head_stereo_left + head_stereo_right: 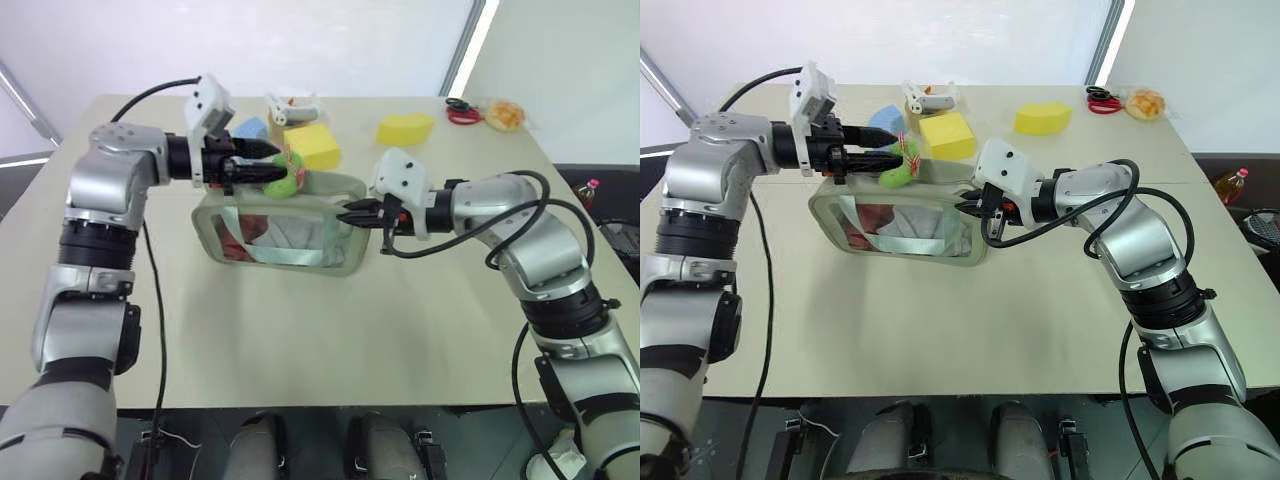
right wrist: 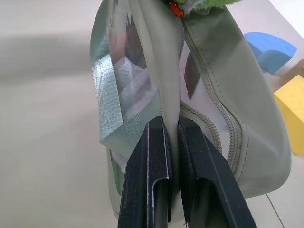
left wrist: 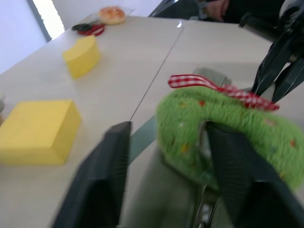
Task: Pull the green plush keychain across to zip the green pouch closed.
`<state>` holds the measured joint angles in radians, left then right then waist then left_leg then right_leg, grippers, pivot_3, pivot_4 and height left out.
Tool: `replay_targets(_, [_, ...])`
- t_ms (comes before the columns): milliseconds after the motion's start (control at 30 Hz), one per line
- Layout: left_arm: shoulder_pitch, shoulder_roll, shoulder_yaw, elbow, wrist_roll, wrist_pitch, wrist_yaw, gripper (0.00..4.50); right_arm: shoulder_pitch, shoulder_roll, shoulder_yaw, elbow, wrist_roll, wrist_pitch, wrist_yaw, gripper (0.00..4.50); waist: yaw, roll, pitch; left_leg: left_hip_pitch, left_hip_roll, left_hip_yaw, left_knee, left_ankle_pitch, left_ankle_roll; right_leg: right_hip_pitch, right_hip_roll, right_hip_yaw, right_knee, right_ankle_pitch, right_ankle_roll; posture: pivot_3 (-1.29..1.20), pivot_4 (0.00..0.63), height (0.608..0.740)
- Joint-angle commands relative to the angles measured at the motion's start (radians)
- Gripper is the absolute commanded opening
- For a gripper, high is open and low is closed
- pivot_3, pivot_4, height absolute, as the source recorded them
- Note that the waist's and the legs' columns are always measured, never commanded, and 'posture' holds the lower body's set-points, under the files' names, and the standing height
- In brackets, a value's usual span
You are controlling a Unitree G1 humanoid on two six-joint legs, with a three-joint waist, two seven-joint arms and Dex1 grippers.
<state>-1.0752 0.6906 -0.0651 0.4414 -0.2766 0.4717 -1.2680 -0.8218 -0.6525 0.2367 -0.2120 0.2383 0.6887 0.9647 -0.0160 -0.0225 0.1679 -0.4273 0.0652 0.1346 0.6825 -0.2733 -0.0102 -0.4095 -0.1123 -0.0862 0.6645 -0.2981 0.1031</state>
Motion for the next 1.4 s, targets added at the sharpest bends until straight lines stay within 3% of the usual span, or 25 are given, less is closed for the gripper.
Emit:
replay_targets(33, [-0.045, 0.106, 0.023, -0.032, 0.008, 0.005, -0.064, 4.06, -0.004, -0.007, -0.012, -0.012, -0.005, -0.002, -0.006, 0.00, -0.001, 0.000, 0.000, 0.000, 0.000, 0.000, 0.000, 0.000, 0.000, 0.000, 0.000, 0.000, 0.000, 0.000, 0.000, 0.00, 0.150, 0.740])
replay_targets(133, [-0.027, 0.194, 0.048, -0.072, -0.014, 0.065, -0.094, 4.06, -0.007, -0.005, -0.011, -0.001, -0.007, -0.011, -0.004, 0.00, 0.000, 0.000, 0.000, 0.000, 0.000, 0.000, 0.000, 0.000, 0.000, 0.000, 0.000, 0.000, 0.000, 0.000, 0.000, 0.00, 0.150, 0.740])
replay_targets(267, [0.174, 0.326, 0.077, -0.310, -0.108, 0.211, -0.172, 4.06, -0.018, 0.002, -0.008, 0.030, -0.013, -0.039, 0.001, 0.00, -0.003, 0.000, 0.000, 0.000, 0.000, 0.000, -0.001, 0.000, 0.000, 0.000, 0.000, 0.000, 0.000, 0.000, 0.000, 0.00, 0.150, 0.740])
replay_targets(367, [0.284, 0.335, 0.084, -0.407, -0.136, 0.240, -0.149, 4.06, -0.030, 0.013, -0.004, 0.044, -0.015, -0.045, 0.000, 0.00, 0.004, 0.001, 0.000, 0.001, 0.001, -0.001, -0.001, 0.000, 0.000, 0.000, 0.000, 0.000, 0.000, 0.000, 0.000, 0.00, 0.150, 0.740])
replay_targets(467, [0.358, 0.271, 0.045, -0.375, -0.055, 0.125, -0.047, 4.06, -0.032, 0.021, -0.006, 0.037, -0.012, -0.034, 0.001, 0.00, 0.006, 0.000, -0.001, 0.001, 0.000, -0.001, 0.000, 0.000, 0.000, 0.002, 0.000, 0.000, 0.000, 0.000, 0.000, 0.00, 0.150, 0.740])
replay_targets(567, [0.352, 0.222, 0.049, -0.313, -0.026, 0.070, 0.011, 3.22, -0.028, 0.018, -0.007, 0.031, -0.012, -0.025, 0.005, 0.00, 0.004, 0.000, -0.001, 0.002, 0.000, -0.001, 0.000, 0.000, 0.000, 0.002, 0.000, 0.000, -0.001, 0.000, 0.000, 0.00, 0.150, 0.740])
replay_targets(800, [0.312, 0.203, 0.037, -0.285, -0.034, 0.078, -0.014, 0.05, -0.021, 0.005, -0.019, 0.007, -0.007, 0.009, 0.005, 0.00, 0.007, 0.000, -0.001, 0.001, 0.000, -0.001, 0.000, 0.000, 0.000, 0.002, 0.000, 0.000, -0.001, 0.000, 0.000, 0.00, 0.150, 0.740])
replay_targets(900, [0.322, 0.200, 0.037, -0.301, -0.040, 0.080, -0.019, 0.00, -0.039, -0.040, -0.045, -0.018, 0.015, 0.044, 0.040, 1.15, 0.009, 0.000, -0.001, 0.001, 0.000, -0.001, 0.000, 0.000, 0.000, 0.002, 0.000, 0.000, -0.001, 0.000, 0.000, 0.00, 0.150, 0.740])
replay_targets(1000, [0.335, 0.200, 0.038, -0.316, -0.044, 0.082, -0.019, 0.00, -0.110, -0.087, -0.084, -0.036, 0.058, 0.098, 0.075, 2.59, 0.010, 0.000, -0.001, 0.001, 0.000, -0.001, 0.000, 0.000, 0.000, 0.002, -0.001, 0.000, -0.001, 0.000, 0.000, 0.00, 0.150, 0.740])
replay_targets(1100, [0.338, 0.203, 0.039, -0.320, -0.044, 0.080, -0.020, 0.00, -0.205, -0.054, -0.108, -0.012, 0.095, 0.133, 0.053, 2.59, 0.006, 0.001, -0.001, 0.001, 0.000, -0.001, 0.000, 0.000, 0.000, 0.001, -0.001, 0.000, -0.001, 0.000, 0.000, 0.00, 0.150, 0.740])
replay_targets(1200, [0.335, 0.208, 0.041, -0.324, -0.047, 0.090, -0.023, 0.00, -0.272, 0.068, -0.080, 0.033, 0.105, 0.133, -0.003, 2.59, 0.003, 0.001, -0.001, 0.001, 0.000, 0.000, 0.000, 0.000, 0.000, 0.001, 0.000, 0.000, 0.000, 0.000, 0.000, 0.00, 0.150, 0.740])
replay_targets(1400, [0.330, 0.208, 0.045, -0.331, -0.050, 0.100, -0.018, 0.00, -0.279, 0.229, 0.041, 0.144, 0.031, 0.009, -0.042, 2.59, 0.010, 0.001, -0.001, 0.000, 0.000, -0.001, 0.000, 0.000, 0.001, 0.002, -0.001, 0.000, 0.001, 0.000, 0.000, 0.00, 0.150, 0.740])
